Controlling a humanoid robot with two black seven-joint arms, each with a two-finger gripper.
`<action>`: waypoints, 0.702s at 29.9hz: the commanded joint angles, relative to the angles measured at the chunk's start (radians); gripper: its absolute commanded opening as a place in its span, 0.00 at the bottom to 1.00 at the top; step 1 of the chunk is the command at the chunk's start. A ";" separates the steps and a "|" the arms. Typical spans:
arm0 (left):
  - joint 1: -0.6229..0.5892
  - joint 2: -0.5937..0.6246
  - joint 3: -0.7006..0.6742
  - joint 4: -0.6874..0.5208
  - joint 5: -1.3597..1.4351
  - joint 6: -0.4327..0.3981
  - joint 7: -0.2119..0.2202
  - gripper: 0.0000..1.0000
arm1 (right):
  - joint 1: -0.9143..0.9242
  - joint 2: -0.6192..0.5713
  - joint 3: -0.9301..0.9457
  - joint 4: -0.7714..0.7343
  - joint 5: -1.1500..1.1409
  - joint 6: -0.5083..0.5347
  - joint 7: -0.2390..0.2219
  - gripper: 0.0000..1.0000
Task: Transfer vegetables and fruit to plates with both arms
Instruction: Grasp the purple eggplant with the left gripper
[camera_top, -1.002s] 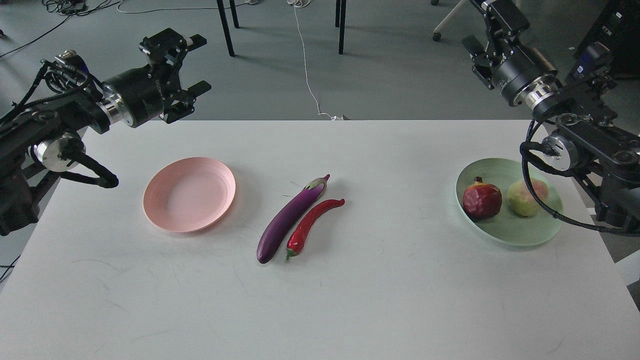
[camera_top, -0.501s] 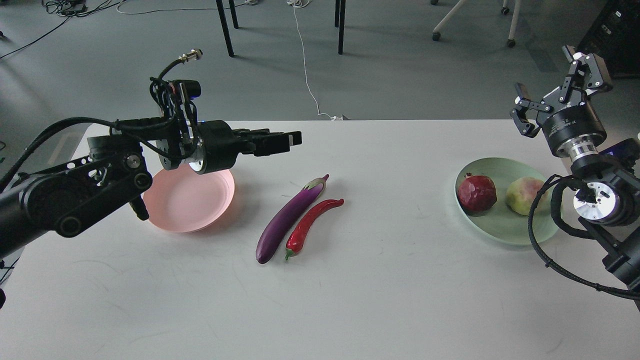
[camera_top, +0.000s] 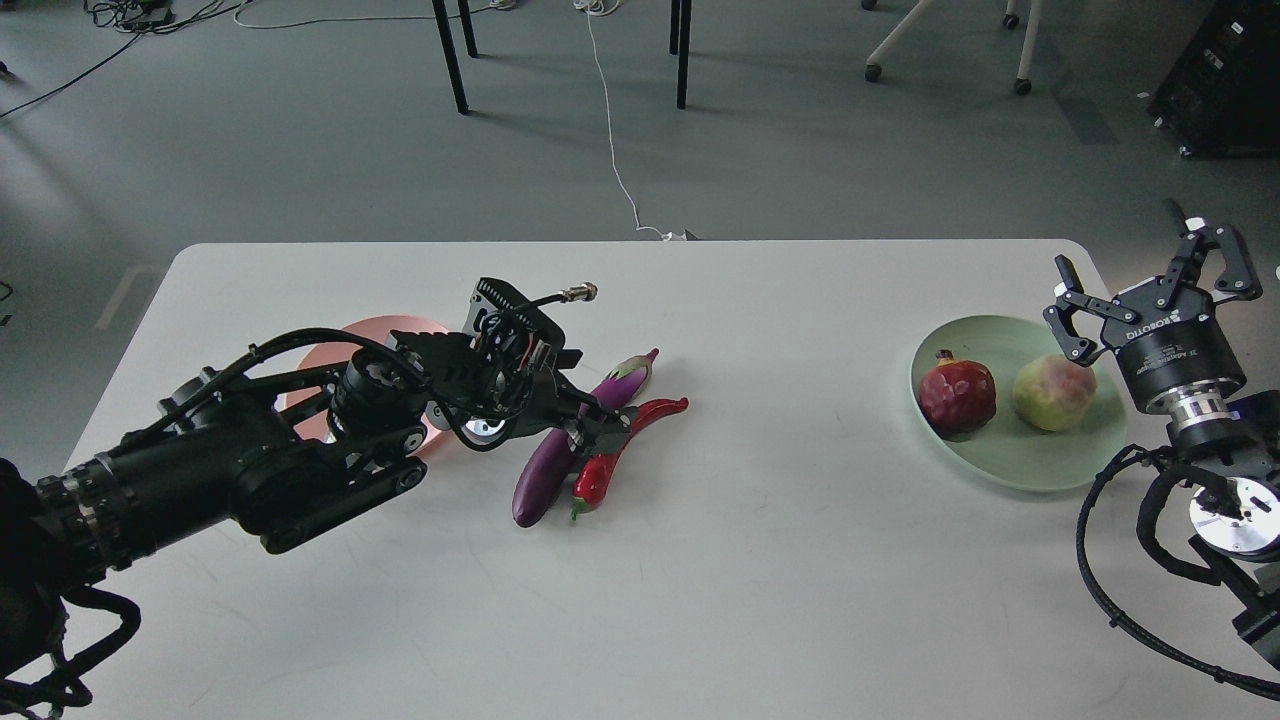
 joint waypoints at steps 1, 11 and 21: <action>-0.001 -0.016 0.027 0.042 0.001 0.038 0.002 0.92 | 0.000 -0.003 0.014 0.003 0.001 0.000 0.000 0.99; -0.001 -0.003 0.019 0.050 -0.016 0.044 -0.001 0.77 | -0.003 -0.018 0.012 -0.002 0.001 0.000 0.000 0.99; 0.008 -0.002 0.028 0.050 -0.008 0.040 -0.008 0.41 | -0.005 -0.011 0.010 -0.005 -0.001 0.000 0.000 0.99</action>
